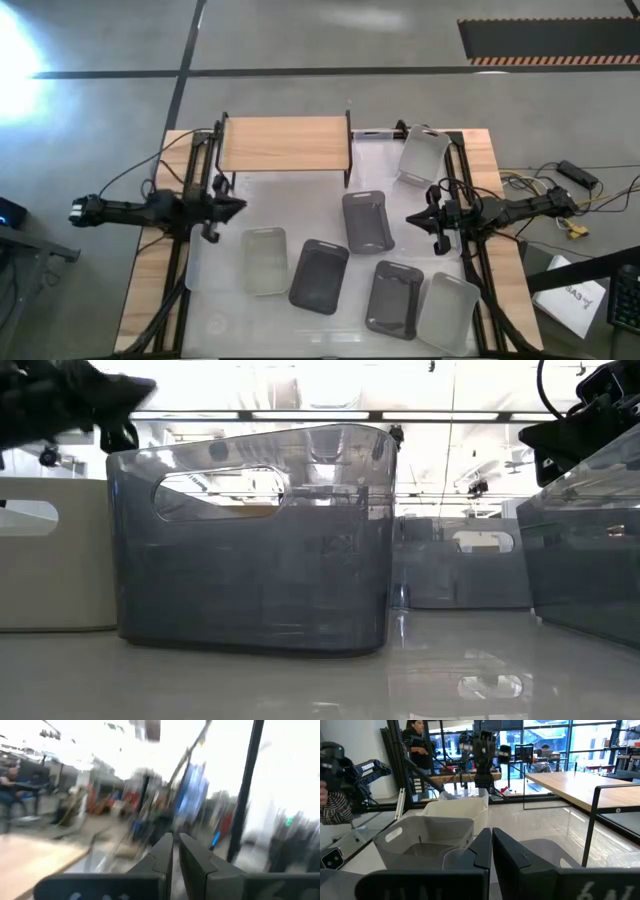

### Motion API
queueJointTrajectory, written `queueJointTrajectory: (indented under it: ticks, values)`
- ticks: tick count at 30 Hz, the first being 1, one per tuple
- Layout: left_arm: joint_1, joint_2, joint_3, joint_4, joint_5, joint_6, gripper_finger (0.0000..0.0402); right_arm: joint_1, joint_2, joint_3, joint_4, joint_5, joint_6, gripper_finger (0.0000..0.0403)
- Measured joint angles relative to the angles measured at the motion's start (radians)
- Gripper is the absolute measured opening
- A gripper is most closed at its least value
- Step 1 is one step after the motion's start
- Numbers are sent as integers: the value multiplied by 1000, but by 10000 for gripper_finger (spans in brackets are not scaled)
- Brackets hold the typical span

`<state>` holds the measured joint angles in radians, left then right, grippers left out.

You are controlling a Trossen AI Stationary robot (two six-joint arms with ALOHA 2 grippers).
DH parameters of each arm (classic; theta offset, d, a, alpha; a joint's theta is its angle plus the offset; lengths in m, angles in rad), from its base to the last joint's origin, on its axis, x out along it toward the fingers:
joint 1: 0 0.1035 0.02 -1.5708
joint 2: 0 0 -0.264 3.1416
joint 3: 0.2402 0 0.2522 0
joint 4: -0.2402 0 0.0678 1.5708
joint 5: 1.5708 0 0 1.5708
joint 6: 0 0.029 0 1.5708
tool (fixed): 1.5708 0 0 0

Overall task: Stack baskets on shelf by color
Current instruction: Put the left gray bin on the shelf

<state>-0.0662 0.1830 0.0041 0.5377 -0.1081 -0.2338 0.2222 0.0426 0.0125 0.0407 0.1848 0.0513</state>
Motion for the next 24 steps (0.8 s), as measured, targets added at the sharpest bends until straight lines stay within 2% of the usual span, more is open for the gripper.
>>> queueJointTrajectory:
  ticks: [4,8,11,15,18,24]
  values:
    - [0,-2,0,212,-4,-60,15,0,0,0,0,0,0,9]
    - [1,3,0,377,-51,33,15,0,0,0,0,0,0,9]
    - [1,15,13,329,-55,59,15,0,0,0,0,0,0,9]
    - [0,107,84,225,-21,80,15,0,0,0,0,0,0,9]
    - [-6,226,148,174,24,88,15,0,0,0,0,0,0,9]
    - [-43,525,355,21,28,128,15,0,0,0,0,0,0,9]
